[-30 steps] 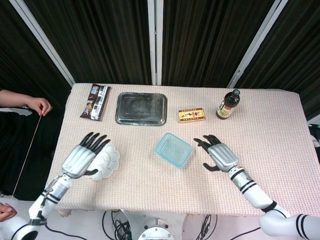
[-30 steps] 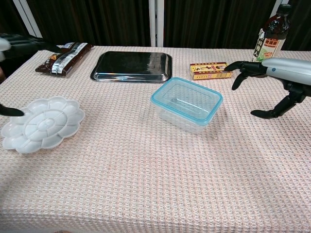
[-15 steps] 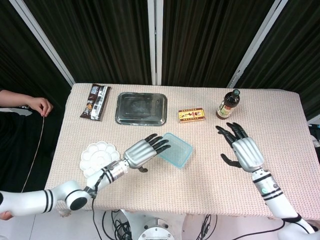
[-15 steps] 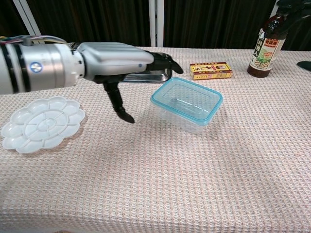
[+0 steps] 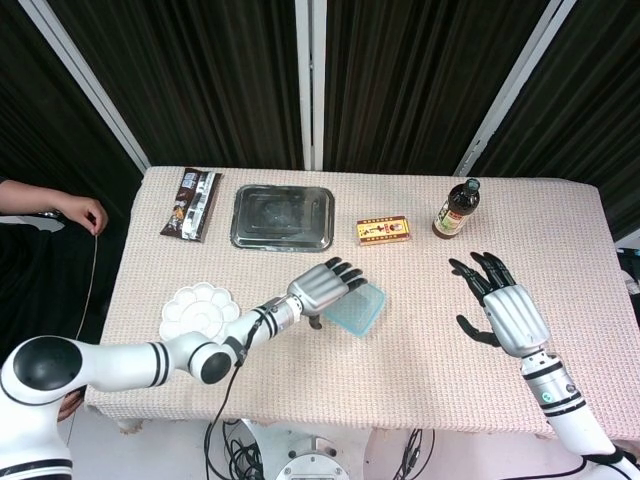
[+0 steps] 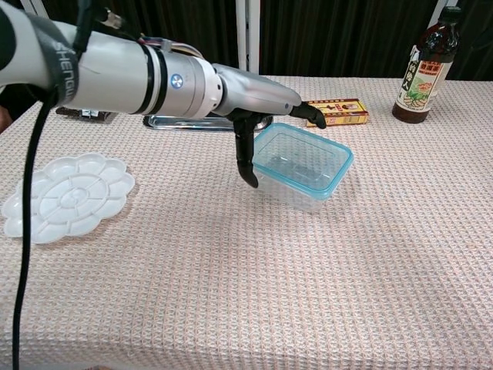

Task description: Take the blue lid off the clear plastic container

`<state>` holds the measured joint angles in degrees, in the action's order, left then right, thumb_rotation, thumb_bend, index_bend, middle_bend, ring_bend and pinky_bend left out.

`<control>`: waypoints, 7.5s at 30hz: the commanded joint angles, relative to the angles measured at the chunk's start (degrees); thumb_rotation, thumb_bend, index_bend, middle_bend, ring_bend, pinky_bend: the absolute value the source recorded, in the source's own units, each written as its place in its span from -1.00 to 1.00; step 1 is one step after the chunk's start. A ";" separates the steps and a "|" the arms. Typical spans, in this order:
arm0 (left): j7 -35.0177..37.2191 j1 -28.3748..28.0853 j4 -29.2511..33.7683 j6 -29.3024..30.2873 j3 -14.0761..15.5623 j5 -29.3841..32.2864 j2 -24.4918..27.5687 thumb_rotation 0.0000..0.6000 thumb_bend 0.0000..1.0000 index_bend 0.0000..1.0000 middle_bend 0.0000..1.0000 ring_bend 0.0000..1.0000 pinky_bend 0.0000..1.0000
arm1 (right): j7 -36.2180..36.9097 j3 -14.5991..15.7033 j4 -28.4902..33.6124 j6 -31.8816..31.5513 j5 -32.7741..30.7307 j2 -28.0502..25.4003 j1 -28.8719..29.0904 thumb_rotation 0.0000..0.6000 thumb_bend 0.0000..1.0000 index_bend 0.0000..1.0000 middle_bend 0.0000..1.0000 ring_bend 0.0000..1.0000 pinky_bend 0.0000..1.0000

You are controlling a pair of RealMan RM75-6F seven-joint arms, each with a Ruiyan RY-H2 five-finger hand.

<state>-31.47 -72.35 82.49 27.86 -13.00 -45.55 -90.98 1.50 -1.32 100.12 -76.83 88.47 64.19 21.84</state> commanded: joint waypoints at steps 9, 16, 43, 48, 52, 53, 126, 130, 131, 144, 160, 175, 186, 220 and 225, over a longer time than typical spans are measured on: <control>-6.57 -15.93 -3.48 4.00 9.60 22.66 -1.90 1.00 -1.00 -1.00 -1.00 -1.00 -1.00 | 1.31 -0.14 -1.50 0.36 0.73 0.48 -1.01 1.00 -0.53 -1.00 -0.55 -1.00 -1.00; -5.19 -18.72 -4.70 3.14 11.62 27.03 -2.13 1.00 -1.00 -1.00 -1.00 -1.00 -0.98 | 1.62 -0.20 -2.12 0.79 1.02 0.79 -1.38 1.00 -0.53 -1.00 -0.55 -1.00 -1.00; -3.51 -15.84 9.23 20.93 13.72 37.61 0.58 1.00 -1.00 -0.46 -0.35 -0.55 -0.22 | -2.49 -0.49 -13.56 7.81 10.60 22.93 5.28 1.00 -0.85 -0.42 -0.04 -0.42 -0.09; -5.29 -15.10 10.35 25.07 12.76 38.84 -0.60 1.00 -1.00 -0.47 -0.35 -0.55 -0.21 | -6.75 -2.55 -19.02 6.80 11.20 30.14 7.18 1.00 -0.90 -0.12 0.16 -0.17 0.22; -6.29 -14.30 10.02 26.09 11.70 39.25 -1.43 1.00 -1.00 -0.47 -0.35 -0.55 -0.20 | -8.68 -3.32 -22.71 5.66 11.18 34.54 7.90 1.00 -0.94 0.03 0.30 0.00 0.45; -6.54 -14.14 9.93 25.95 11.50 39.38 -1.49 1.00 -1.00 -0.48 -0.35 -0.55 -0.20 | -8.94 -3.52 -23.51 5.41 11.18 35.33 8.10 1.00 -0.94 0.05 0.32 0.02 0.48; -14.62 -7.09 5.11 24.92 6.17 36.23 -5.71 1.00 -1.00 -0.50 -0.34 -0.55 -0.19 | -12.46 -5.73 -28.14 2.96 4.27 40.66 11.97 1.00 -0.80 0.19 0.45 0.17 0.70; -13.91 -6.52 5.72 24.31 5.49 36.03 -5.12 1.00 -1.00 -0.55 -0.35 -0.55 -0.19 | -12.85 -5.56 -29.81 2.25 4.83 41.46 12.10 1.00 -0.55 0.19 0.40 0.17 0.70; -13.88 -6.45 5.87 24.16 5.45 36.02 -4.95 1.00 -1.00 -0.56 -0.36 -0.55 -0.19 | -12.91 -5.52 -30.33 1.96 5.07 41.73 12.15 1.00 -0.48 0.19 0.38 0.17 0.70; -13.02 -5.88 7.25 22.84 4.93 35.74 -3.74 1.00 -1.00 -0.60 -0.37 -0.55 -0.19 | -11.42 -5.50 -33.49 -0.19 6.33 43.50 12.70 1.00 -0.18 0.16 0.32 0.17 0.66; -12.79 -5.47 7.10 23.18 5.99 34.41 -3.76 1.00 -1.00 -0.64 -0.40 -0.55 -0.21 | -9.82 -5.54 -32.54 -0.22 5.91 42.77 12.92 1.00 0.10 0.15 0.30 0.17 0.58; -11.28 -4.88 8.59 22.30 5.58 33.53 -2.48 1.00 -1.00 -0.92 -0.68 -0.88 -0.59 | -11.68 -5.30 -34.85 0.38 6.02 44.60 13.70 1.00 0.12 0.24 0.27 0.17 0.56; -9.39 -3.50 11.71 23.80 5.53 32.34 0.52 1.00 -1.00 -1.00 -0.98 -1.00 -0.84 | -11.86 -5.32 -36.69 -1.15 6.35 45.85 13.53 1.00 0.26 0.61 0.28 0.17 0.56; 11.29 25.70 17.09 46.06 14.69 -0.95 15.91 1.00 -1.00 -1.00 -0.98 -1.00 -0.88 | -24.99 -6.03 -20.83 9.68 -12.38 24.85 5.31 1.00 -0.76 -1.00 -0.75 -0.96 -0.72; 14.40 31.25 16.48 48.80 16.91 -7.00 19.14 1.00 -1.00 -1.00 -0.98 -1.00 -0.88 | -23.00 -3.78 -6.79 13.58 -14.83 15.03 3.60 1.00 -0.78 -1.00 -0.91 -1.00 -0.99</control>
<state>-18.55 -43.19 99.39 75.12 2.59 -50.12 -73.46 -22.02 -6.59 85.38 -66.24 75.73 85.62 26.83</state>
